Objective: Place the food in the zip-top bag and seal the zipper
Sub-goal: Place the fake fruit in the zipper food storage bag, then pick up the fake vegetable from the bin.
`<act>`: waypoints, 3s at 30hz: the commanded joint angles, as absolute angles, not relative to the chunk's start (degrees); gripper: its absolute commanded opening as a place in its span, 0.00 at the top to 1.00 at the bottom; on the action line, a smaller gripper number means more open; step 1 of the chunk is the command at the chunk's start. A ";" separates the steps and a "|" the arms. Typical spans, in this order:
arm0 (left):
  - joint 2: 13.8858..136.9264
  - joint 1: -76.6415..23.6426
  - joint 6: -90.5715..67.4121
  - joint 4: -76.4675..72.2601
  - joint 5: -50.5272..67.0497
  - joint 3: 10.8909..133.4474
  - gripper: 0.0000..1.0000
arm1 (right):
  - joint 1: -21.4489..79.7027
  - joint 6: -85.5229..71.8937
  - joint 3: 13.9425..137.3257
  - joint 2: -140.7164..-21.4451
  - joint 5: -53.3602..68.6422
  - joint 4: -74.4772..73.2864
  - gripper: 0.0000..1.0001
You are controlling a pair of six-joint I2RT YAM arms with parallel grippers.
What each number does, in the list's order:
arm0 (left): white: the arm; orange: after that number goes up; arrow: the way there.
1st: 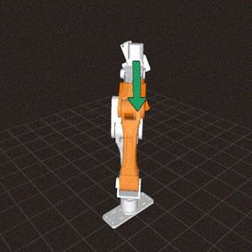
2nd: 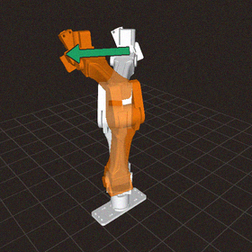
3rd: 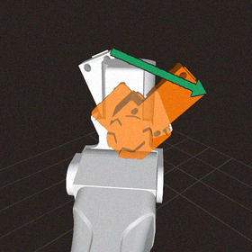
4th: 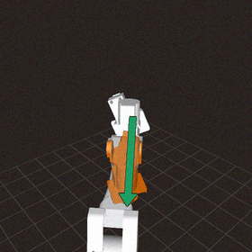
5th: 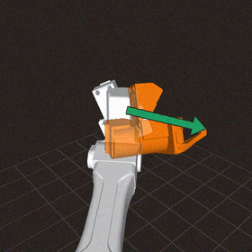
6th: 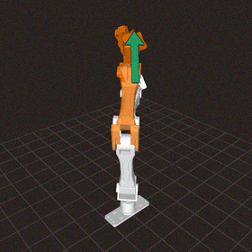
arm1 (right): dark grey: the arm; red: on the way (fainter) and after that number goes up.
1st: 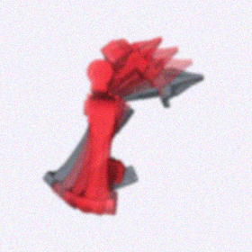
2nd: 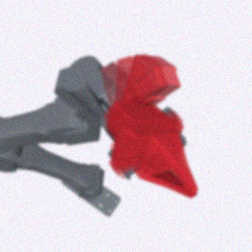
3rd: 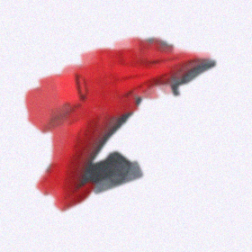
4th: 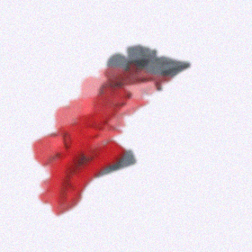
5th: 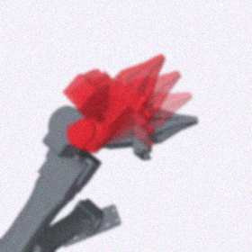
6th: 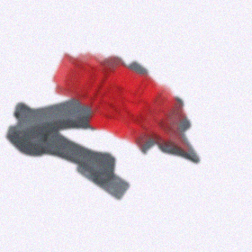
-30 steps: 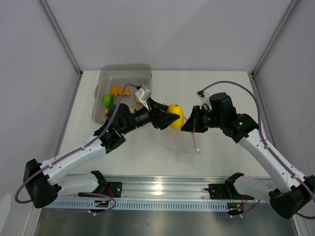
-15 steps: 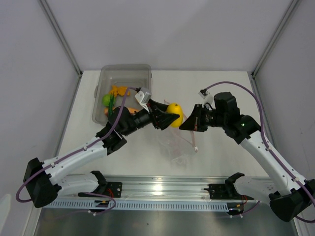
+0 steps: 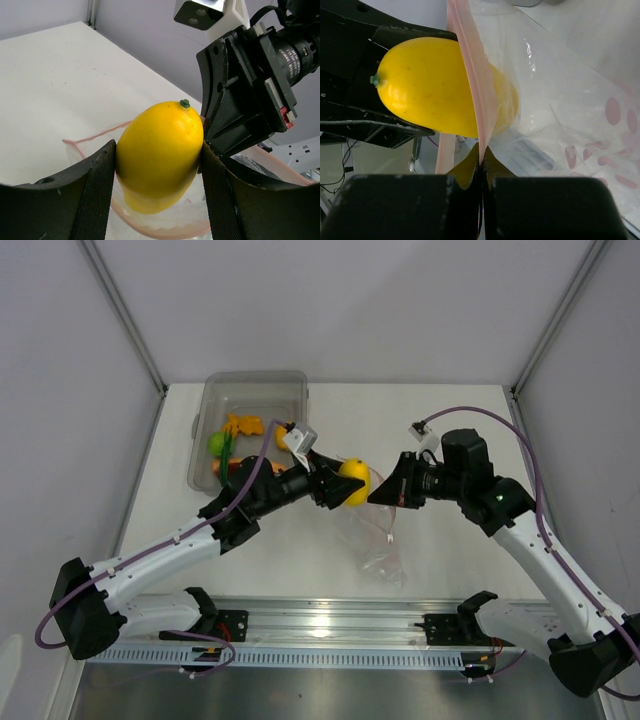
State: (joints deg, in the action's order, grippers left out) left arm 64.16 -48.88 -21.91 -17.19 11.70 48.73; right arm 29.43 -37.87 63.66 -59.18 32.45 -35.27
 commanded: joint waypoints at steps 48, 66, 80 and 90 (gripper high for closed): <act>76.71 -23.75 -35.33 14.40 2.73 71.08 0.04 | 27.42 -28.30 62.49 -58.09 15.65 -42.10 1.00; 114.42 -9.58 -43.32 23.29 8.96 98.25 0.02 | 27.25 -30.06 64.51 -58.27 10.81 -42.28 1.00; 125.59 -9.40 -49.47 34.98 9.31 107.05 0.05 | 27.16 -32.52 62.14 -58.18 10.99 -37.97 1.00; 129.20 -9.23 -54.93 33.05 17.22 104.86 0.16 | 26.98 -32.08 62.58 -56.87 10.29 -38.85 1.00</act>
State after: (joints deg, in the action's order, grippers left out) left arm 128.81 -9.67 -51.48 34.81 13.15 104.88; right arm 27.33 -31.94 61.91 -58.52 11.75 -39.70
